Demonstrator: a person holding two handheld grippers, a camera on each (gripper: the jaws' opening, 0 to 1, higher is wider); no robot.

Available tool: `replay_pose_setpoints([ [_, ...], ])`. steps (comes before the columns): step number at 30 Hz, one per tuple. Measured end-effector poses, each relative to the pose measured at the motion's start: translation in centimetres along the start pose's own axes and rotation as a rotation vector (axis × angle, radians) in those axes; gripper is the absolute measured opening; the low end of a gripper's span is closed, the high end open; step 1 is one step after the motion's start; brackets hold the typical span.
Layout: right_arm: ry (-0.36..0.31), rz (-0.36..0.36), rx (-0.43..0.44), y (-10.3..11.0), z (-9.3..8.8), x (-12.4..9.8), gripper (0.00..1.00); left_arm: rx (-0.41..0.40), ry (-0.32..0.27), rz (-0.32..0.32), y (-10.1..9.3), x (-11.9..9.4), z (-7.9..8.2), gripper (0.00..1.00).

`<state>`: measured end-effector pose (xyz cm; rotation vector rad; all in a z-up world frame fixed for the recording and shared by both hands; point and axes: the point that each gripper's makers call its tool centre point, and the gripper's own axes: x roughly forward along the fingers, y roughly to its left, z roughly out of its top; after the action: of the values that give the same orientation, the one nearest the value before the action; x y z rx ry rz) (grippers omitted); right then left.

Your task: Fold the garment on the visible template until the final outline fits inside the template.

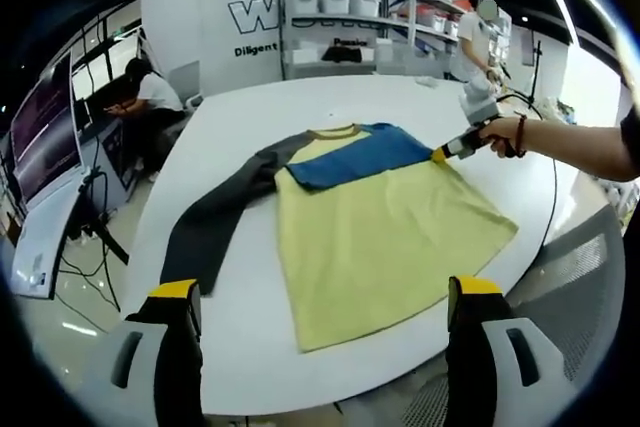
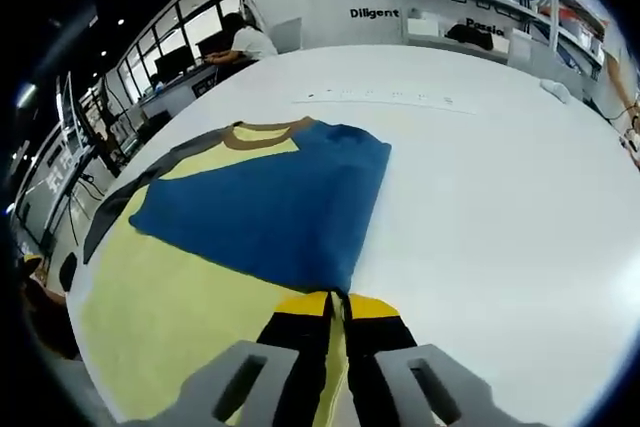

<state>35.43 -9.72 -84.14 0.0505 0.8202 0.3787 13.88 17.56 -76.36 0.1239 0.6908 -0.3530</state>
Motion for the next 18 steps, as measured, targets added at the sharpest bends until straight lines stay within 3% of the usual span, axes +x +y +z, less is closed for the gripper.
replay_pose_setpoints([
  [7, 0.05, -0.071, 0.066, -2.6, -2.4, -0.1, 0.0, -0.001, -0.011, 0.011, 0.5, -0.2, 0.2, 0.99],
  [18, 0.056, -0.106, 0.068, -3.6, -3.3, -0.7, 0.0, -0.011, -0.004, 0.027, 0.7, -0.4, -0.3, 0.99],
])
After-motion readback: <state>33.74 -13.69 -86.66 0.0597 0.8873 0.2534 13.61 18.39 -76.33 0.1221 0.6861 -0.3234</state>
